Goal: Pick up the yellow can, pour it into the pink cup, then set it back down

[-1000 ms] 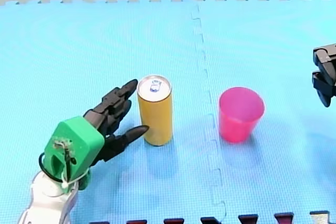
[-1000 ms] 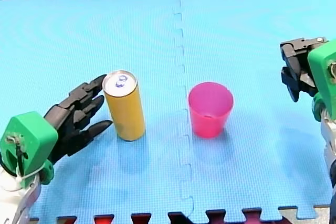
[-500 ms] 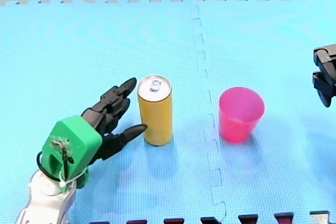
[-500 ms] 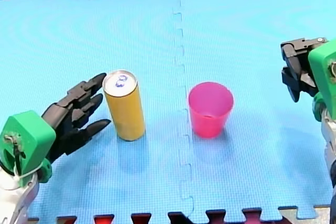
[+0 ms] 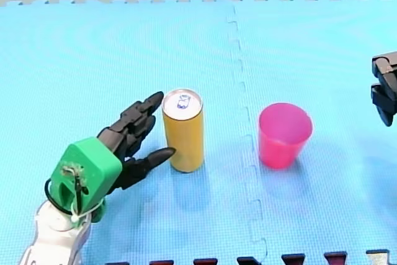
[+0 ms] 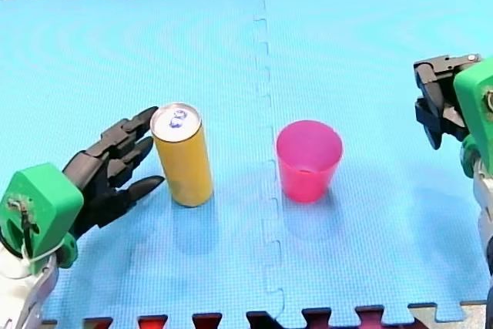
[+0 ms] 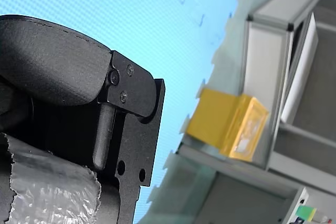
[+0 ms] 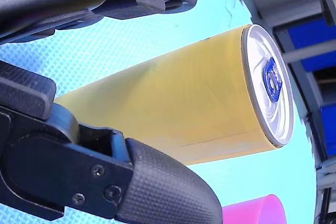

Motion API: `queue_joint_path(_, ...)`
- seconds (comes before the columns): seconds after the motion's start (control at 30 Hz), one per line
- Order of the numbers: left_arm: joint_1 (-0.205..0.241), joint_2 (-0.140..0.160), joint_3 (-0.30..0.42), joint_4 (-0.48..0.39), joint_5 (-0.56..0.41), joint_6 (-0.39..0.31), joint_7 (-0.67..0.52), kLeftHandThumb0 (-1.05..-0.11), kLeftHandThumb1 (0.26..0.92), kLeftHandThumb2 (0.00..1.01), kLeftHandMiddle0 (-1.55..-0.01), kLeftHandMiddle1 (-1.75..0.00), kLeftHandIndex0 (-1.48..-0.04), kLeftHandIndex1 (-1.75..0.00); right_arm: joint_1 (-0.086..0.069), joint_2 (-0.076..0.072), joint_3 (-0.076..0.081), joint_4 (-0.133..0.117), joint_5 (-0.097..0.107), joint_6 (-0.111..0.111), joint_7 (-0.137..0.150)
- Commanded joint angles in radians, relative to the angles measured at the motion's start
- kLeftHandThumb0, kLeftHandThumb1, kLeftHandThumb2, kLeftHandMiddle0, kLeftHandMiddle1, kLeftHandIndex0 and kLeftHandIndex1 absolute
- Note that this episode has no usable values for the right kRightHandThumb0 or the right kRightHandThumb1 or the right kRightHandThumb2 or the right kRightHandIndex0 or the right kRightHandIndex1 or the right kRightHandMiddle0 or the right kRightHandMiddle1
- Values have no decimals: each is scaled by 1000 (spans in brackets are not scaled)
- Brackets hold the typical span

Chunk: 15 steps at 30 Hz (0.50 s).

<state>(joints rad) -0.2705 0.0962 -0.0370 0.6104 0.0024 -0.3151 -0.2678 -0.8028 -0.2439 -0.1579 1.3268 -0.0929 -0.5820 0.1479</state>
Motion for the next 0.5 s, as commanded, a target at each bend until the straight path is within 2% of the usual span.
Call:
queue_joint_path(0.0,0,4,2,0,-1,-4,-2,-1048,921,42,-176,-1,-233,-3,0,-4,1,-4,1,1,-1)
queue_joint_path(0.47,-11,-4,-1,31,0,-17,-1,-1048,921,44,-173,0,-240,-4,5,-2,9,-4,-3,0,-11)
